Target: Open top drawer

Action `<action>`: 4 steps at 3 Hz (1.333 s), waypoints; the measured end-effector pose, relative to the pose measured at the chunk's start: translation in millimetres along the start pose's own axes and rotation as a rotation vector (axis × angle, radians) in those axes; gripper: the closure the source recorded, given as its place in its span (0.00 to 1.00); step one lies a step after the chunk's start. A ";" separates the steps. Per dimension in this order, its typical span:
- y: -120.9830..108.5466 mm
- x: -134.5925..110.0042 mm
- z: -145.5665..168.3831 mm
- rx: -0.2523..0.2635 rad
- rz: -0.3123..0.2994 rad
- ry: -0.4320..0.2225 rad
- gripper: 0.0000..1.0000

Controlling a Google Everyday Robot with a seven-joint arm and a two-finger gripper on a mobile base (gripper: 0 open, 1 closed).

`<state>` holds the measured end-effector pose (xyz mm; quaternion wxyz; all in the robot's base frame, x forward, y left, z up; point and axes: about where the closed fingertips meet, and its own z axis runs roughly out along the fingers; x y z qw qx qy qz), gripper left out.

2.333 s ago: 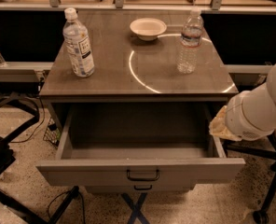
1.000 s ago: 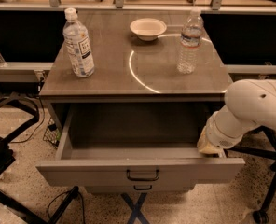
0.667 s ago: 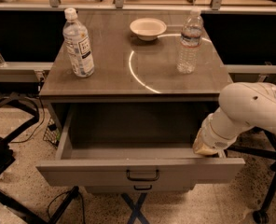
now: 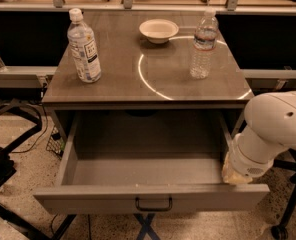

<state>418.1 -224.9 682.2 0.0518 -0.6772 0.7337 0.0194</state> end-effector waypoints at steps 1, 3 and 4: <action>38.6 -7.2 -17.8 -0.016 -0.030 0.013 1.00; 72.0 -28.1 -31.9 -0.020 -0.083 -0.006 1.00; 57.0 -33.2 -59.2 0.042 -0.104 0.029 1.00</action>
Offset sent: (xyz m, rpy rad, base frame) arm -0.0890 0.0362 0.0351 0.0127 0.0227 0.0967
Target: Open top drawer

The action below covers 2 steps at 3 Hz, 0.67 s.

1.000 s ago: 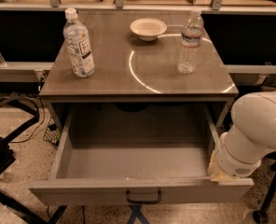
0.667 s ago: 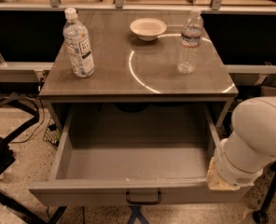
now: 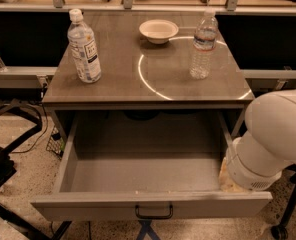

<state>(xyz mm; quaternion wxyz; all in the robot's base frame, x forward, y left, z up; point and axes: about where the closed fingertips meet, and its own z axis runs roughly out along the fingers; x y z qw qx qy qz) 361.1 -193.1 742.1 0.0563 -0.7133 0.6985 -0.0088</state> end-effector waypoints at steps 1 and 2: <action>-43.5 3.2 -30.0 0.088 -0.036 0.035 1.00; -79.7 14.6 -25.9 0.123 -0.031 0.029 1.00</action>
Offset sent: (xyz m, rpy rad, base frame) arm 0.1295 -0.0300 0.0094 0.0021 -0.1354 0.0056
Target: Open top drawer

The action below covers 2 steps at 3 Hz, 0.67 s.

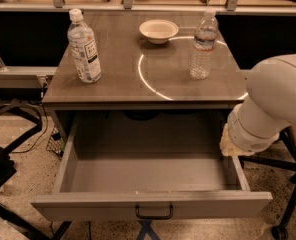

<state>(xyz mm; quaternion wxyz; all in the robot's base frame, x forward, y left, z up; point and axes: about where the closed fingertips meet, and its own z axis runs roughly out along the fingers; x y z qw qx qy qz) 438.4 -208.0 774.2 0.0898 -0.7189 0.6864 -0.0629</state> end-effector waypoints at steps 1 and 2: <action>-1.7 13.6 41.0 -0.053 0.047 -0.025 1.00; 28.0 15.9 93.0 -0.178 0.102 -0.069 1.00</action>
Offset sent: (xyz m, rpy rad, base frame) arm -0.0175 -0.0165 -0.1487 0.1238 0.2842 -0.1110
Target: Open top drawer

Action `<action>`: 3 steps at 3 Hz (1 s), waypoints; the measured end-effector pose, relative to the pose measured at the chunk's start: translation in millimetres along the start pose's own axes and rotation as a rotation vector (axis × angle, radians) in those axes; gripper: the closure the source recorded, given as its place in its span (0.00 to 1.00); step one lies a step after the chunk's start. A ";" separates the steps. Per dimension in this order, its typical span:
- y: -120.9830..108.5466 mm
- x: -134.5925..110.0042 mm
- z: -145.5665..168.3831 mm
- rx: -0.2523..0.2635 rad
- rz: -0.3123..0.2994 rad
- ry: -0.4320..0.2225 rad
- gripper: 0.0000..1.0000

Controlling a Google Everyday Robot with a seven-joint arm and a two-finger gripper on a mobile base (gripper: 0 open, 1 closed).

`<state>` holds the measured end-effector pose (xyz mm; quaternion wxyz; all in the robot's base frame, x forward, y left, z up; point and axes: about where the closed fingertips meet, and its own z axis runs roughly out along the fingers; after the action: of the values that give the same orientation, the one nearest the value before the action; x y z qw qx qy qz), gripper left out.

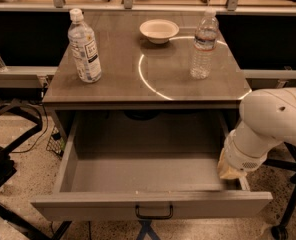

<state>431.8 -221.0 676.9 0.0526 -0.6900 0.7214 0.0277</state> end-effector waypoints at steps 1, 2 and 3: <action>17.5 -0.2 22.7 -0.079 0.026 -0.019 1.00; 18.0 -0.1 22.4 -0.079 0.025 -0.018 0.82; 18.7 -0.1 21.7 -0.078 0.024 -0.016 0.51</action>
Offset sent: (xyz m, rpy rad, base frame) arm -0.0153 0.0032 -0.0213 0.0212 0.0740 -0.0146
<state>414.0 -217.6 654.7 0.0312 -0.6825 0.7276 0.0619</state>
